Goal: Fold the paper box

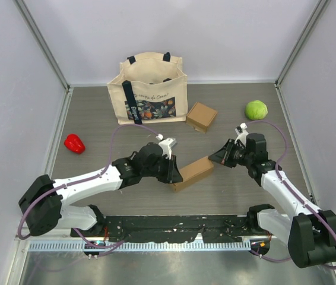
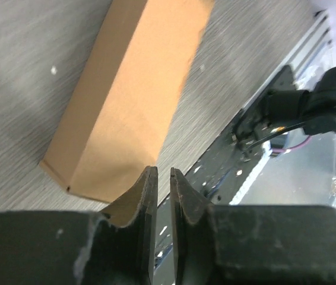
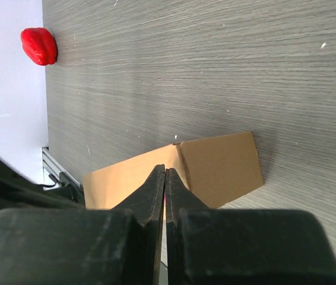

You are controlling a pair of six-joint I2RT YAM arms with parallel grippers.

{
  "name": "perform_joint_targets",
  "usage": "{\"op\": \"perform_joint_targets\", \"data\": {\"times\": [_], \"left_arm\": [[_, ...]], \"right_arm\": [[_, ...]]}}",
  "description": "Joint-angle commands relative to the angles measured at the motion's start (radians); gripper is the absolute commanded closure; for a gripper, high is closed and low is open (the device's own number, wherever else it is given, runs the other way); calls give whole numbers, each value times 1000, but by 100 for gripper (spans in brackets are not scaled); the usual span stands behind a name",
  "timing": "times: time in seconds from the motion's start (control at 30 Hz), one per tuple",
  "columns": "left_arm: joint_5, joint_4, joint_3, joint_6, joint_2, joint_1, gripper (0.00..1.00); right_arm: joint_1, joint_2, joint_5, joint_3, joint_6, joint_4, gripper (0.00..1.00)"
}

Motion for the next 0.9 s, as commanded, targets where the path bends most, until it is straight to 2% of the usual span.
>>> {"op": "perform_joint_targets", "data": {"times": [0.0, 0.13, 0.23, 0.33, 0.4, 0.43, 0.47, 0.5, 0.53, 0.57, 0.6, 0.63, 0.67, 0.7, 0.73, 0.77, 0.87], "left_arm": [[19, 51, -112, -27, 5, -3, 84], [-25, 85, -166, -40, 28, -16, 86], [-30, 97, -204, -55, 35, -22, 87], [-76, 77, -210, -69, 26, -67, 86], [-106, 60, -201, -73, 32, -107, 82], [-111, 50, -197, -73, 35, -116, 78], [-106, 39, -186, -73, 31, -130, 68], [-106, 23, -184, -72, 16, -133, 61], [-109, 13, -184, -73, -45, -134, 51], [-123, -4, -184, -79, -87, -136, 47], [-166, -35, -187, -83, -139, -133, 42], [-181, -47, -190, -83, -223, -125, 23], [-180, -55, -197, -87, -260, -116, 12], [-171, -61, -197, -99, -283, -101, 6], [-140, -66, -194, -104, -297, -64, 0], [-136, -82, -181, -107, -297, -46, 0], [-108, -155, -148, -123, -220, 65, 3]], "right_arm": [[-1, -46, -30, 65, -3, -26, 93], [-1, -74, 14, 30, -8, -90, 93], [-1, -118, 100, 17, 8, -230, 93], [-1, -215, 248, 48, 21, -408, 89], [-1, -255, 343, 94, 14, -529, 81], [-1, -288, 362, 108, 11, -558, 72], [-1, -299, 371, 123, 11, -589, 48], [-1, -310, 356, 125, 17, -591, 39], [-1, -319, 342, 125, 32, -589, 33], [-1, -315, 335, 117, 50, -585, 28], [-1, -307, 330, 112, 51, -571, 28], [-1, -296, 316, 108, 43, -557, 27], [-1, -261, 307, 83, 35, -536, 26], [-1, -240, 289, 71, 9, -482, 26], [-1, -209, 200, 56, -1, -436, 26], [-3, -153, 169, 34, -5, -358, 26], [0, -71, 119, 23, 0, -289, 27]]}}
